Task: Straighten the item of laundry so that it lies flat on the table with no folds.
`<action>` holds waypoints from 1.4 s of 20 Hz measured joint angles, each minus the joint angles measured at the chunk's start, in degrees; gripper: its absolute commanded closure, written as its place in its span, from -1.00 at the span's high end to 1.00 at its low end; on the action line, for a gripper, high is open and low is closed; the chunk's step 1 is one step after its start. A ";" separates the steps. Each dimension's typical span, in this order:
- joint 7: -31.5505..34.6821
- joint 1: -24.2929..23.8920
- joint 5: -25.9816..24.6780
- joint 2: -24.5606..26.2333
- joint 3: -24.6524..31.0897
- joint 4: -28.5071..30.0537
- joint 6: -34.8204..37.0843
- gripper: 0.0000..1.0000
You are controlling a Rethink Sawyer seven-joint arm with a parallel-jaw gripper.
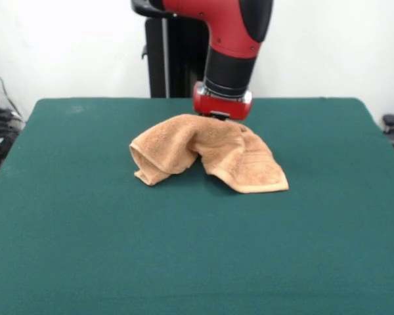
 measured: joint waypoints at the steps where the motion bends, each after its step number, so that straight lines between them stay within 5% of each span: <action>1: 0.00 -0.13 0.00 -0.26 0.39 0.02 0.50 -1.00; 28: 0.00 -3.20 -0.95 -9.54 4.97 2.18 15.20 -1.00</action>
